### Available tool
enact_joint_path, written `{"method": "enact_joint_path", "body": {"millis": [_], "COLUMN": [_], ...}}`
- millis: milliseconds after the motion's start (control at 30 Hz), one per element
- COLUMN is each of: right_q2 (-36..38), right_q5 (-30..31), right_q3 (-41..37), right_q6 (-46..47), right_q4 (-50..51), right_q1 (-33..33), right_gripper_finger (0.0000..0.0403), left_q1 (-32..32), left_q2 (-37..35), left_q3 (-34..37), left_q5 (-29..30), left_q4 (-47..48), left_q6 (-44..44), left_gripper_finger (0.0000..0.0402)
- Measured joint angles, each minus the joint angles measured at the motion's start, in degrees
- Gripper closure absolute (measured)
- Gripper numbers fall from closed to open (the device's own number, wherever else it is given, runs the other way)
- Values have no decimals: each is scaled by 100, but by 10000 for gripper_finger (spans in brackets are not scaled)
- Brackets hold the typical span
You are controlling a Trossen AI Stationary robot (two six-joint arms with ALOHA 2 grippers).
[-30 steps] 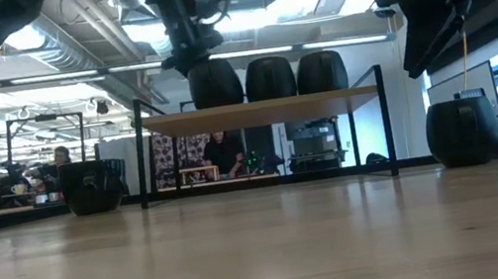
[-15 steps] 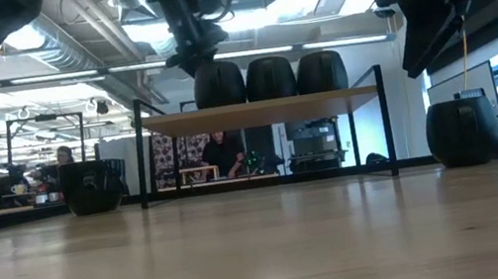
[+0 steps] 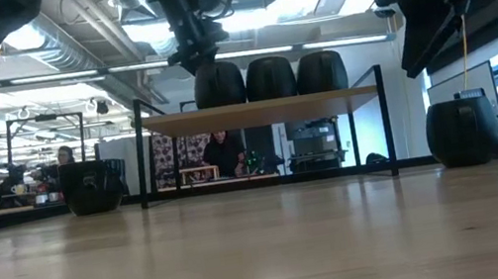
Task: Place coffee mugs
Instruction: Put the bottom black cup on the shelf, then put the green cup on the shelf aligned with the other orange cup
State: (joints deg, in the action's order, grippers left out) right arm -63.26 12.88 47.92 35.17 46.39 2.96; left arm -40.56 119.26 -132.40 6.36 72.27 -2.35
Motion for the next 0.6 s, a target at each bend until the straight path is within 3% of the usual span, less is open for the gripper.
{"method": "enact_joint_path", "body": {"millis": [300,400,600], "right_q2": [0,1,5], "right_q5": [2,4,-152], "right_q3": [0,0,0], "right_q6": [85,153,384], "right_q4": [-24,-27,-31], "right_q1": [0,0,0], "right_gripper_finger": [242,238,189], "left_q1": [23,46,327], "left_q2": [-387,-585,-1248], "left_q3": [-227,-244,-245], "left_q5": [-25,-283,-466], "left_q4": [86,138,283], "left_q6": [-125,-123,-105], "left_gripper_finger": [295,295,295]}}
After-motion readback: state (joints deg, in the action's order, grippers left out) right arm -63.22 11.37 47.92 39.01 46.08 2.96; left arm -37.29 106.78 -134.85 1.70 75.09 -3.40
